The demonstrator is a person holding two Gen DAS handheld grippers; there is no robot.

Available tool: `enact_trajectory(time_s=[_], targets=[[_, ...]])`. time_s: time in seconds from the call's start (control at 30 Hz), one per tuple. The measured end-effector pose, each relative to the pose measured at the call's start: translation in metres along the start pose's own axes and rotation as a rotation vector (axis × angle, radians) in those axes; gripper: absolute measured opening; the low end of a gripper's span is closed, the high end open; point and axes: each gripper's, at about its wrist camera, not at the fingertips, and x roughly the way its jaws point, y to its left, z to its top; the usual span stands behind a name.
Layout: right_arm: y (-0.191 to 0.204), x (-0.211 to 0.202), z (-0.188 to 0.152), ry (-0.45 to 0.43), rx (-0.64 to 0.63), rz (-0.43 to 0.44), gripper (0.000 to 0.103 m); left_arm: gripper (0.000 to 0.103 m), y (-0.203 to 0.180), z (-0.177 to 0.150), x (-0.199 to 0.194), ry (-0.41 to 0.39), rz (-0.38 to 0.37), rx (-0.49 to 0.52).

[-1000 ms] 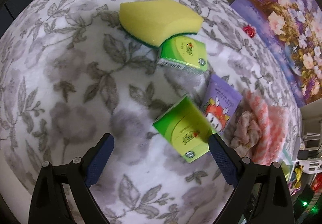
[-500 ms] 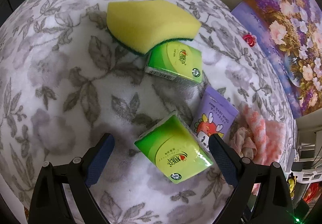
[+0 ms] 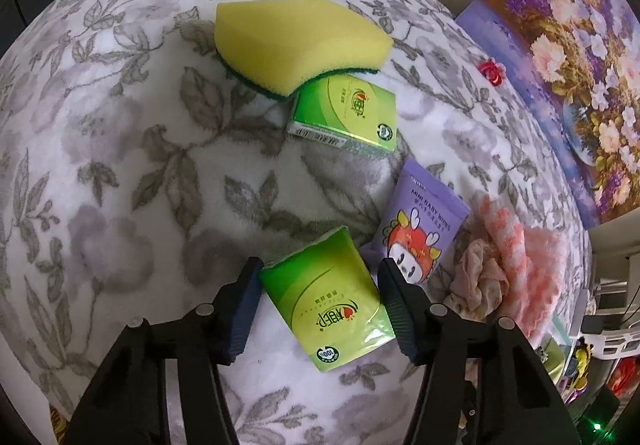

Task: Organize soft objects
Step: 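Carry the tin and tissue pack over the tray and open both grippers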

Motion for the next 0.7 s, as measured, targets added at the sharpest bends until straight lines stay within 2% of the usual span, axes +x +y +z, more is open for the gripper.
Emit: enact_trajectory(time_s=[0.47,0.7], targets=[[-0.02,-0.046,-0.013,-0.047,-0.007,0.024,0.048,0.059,-0.018,-0.013,-0.047,-0.08,0.025,0.097],[-0.025,-0.063,-0.016,-0.079,-0.011,0.027,0.048,0.059,-0.032,-0.025,-0.056,-0.085,0.038,0.133]])
